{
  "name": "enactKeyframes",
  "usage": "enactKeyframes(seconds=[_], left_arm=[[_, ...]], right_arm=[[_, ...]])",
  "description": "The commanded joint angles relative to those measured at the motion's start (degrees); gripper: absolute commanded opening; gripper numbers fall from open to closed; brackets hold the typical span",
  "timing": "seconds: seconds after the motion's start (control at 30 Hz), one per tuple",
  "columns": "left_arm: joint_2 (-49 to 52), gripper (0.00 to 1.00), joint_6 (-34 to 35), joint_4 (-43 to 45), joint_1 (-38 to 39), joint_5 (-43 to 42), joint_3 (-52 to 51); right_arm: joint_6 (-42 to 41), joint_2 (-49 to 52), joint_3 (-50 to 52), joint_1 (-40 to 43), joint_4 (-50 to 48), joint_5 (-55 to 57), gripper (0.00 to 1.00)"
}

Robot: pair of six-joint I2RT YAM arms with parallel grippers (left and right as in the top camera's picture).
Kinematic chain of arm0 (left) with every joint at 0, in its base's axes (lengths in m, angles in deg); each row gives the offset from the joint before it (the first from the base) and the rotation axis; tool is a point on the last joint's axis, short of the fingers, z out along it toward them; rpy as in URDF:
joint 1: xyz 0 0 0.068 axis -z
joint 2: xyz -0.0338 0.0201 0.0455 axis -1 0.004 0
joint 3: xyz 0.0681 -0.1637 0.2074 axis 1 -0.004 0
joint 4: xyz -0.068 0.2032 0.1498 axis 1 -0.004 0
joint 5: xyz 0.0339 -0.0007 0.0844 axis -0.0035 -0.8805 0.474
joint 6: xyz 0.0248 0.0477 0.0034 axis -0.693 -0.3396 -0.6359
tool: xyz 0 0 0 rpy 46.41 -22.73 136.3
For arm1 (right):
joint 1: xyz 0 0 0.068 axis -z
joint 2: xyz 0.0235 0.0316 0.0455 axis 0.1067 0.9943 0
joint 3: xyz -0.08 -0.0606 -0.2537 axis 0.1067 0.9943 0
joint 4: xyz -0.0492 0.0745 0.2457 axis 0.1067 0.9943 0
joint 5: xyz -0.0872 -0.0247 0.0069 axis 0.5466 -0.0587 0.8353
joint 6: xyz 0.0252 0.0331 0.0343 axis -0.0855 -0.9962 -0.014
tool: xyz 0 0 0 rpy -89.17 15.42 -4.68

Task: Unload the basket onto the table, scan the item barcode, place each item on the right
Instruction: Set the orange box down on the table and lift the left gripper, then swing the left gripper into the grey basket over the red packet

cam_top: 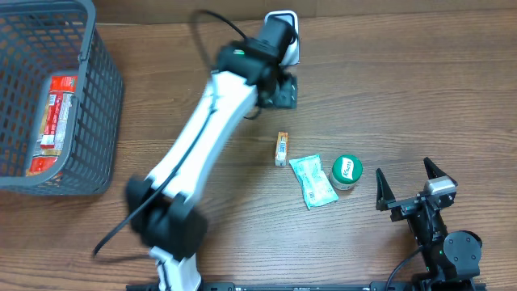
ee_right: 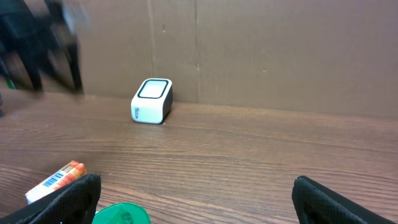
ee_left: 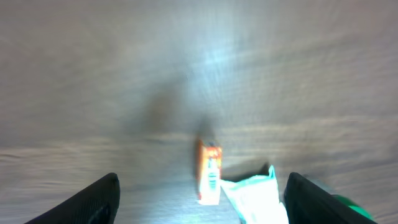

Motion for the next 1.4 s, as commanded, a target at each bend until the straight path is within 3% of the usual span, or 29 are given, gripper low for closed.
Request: enactKeyframes(seconds=[0.0, 0.07, 0.13, 0.17, 0.23, 0.3, 0.37, 0.53, 0.77, 0.97, 1.37], left_arm=[[-7.7, 0.78, -3.8, -0.9, -3.4, 12.9, 2.2], [-10.5, 0.91, -4.1, -0.9, -5.3, 21.1, 2.2], [-13.2, 0.92, -4.1, -0.5, -7.8, 29.4, 2.2], [-14.4, 1.00, -4.1, -0.5, -9.0, 32.3, 2.2], [-16.3, 1.00, -5.8, 0.5, -11.7, 37.4, 2.2], [-17.5, 1.00, -12.5, 3.0, -14.7, 38.0, 2.2], [-18.3, 0.95, -19.7, 5.2, -18.9, 36.6, 2.2], [-18.5, 0.96, -25.1, 8.4, -29.0, 32.9, 2.2], [-18.1, 0.95, -31.1, 12.4, -47.0, 9.2, 2.2], [-14.4, 0.92, -36.5, 13.3, -58.2, -2.7, 2.2], [-0.1, 0.93, -40.1, 16.3, -66.0, -5.2, 2.2]], right_arm=[[0.1, -0.6, 0.6, 0.4, -0.3, -0.3, 1.00], [0.1, -0.6, 0.6, 0.4, -0.3, -0.3, 1.00], [0.1, -0.6, 0.6, 0.4, -0.3, -0.3, 1.00], [0.1, -0.6, 0.6, 0.4, -0.3, -0.3, 1.00], [0.1, -0.6, 0.6, 0.4, -0.3, -0.3, 1.00], [0.1, -0.6, 0.6, 0.4, -0.3, -0.3, 1.00], [0.1, -0.6, 0.6, 0.4, -0.3, -0.3, 1.00], [0.1, -0.6, 0.6, 0.4, -0.3, -0.3, 1.00], [0.1, -0.6, 0.6, 0.4, -0.3, -0.3, 1.00], [0.1, -0.6, 0.6, 0.4, -0.3, -0.3, 1.00], [0.1, -0.6, 0.6, 0.4, -0.3, -0.3, 1.00]])
